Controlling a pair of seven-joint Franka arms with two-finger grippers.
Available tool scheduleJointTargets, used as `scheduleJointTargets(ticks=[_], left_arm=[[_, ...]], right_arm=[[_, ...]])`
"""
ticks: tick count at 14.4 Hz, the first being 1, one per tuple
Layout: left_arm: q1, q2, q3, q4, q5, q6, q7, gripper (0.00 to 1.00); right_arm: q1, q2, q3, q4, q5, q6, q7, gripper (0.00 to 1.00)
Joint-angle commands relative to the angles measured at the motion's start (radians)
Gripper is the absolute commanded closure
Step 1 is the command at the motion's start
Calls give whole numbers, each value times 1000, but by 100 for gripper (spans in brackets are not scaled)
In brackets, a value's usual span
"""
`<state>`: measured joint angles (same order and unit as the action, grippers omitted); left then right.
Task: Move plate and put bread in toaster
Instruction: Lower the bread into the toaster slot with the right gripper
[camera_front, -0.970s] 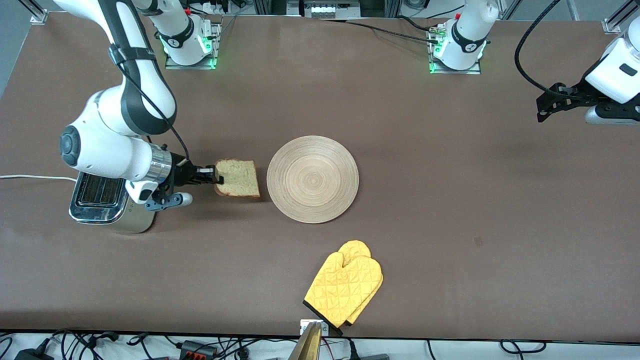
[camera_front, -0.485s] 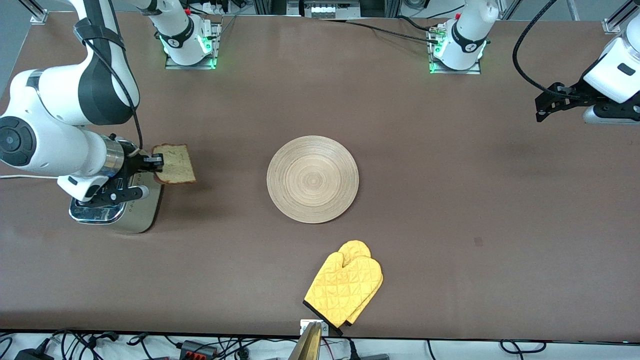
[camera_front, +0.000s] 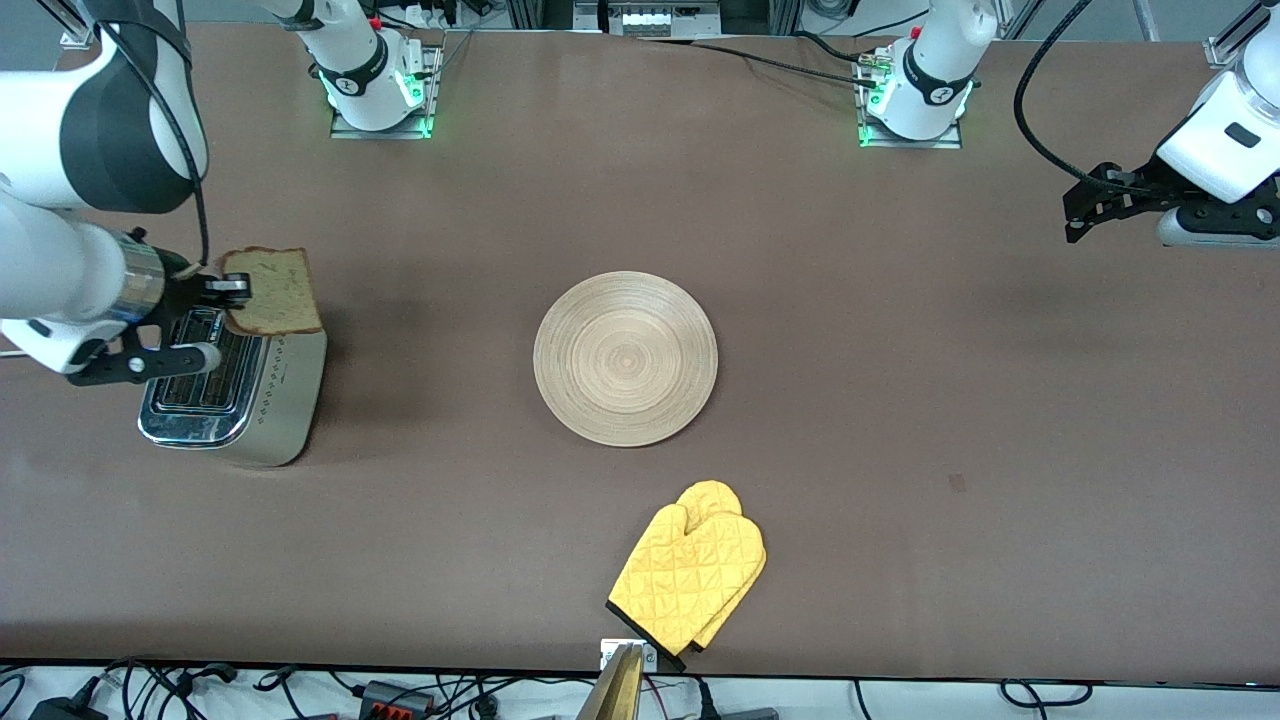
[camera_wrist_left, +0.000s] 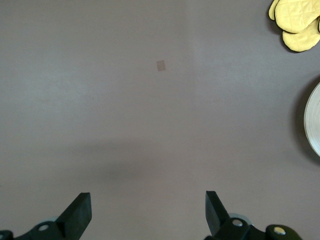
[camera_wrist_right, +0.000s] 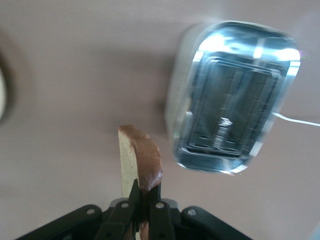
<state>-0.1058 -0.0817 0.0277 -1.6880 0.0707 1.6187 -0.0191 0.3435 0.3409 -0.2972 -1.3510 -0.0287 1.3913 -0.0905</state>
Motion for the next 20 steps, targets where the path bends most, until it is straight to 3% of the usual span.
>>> scheduleJointTargets(ticks=[1,8,20], left_arm=[[1,20,3,44,-3,-22,-8,0],[8,25,5,47,-5,-23,-10,0],[3,27,3,47,-3,-25,-1,0]], right_arm=[[2,10,0,26,-88,-17,3,100],[-26,53,1,26,-289,80,-54,100],[-37,158,1,30,-272,212,-9,100]])
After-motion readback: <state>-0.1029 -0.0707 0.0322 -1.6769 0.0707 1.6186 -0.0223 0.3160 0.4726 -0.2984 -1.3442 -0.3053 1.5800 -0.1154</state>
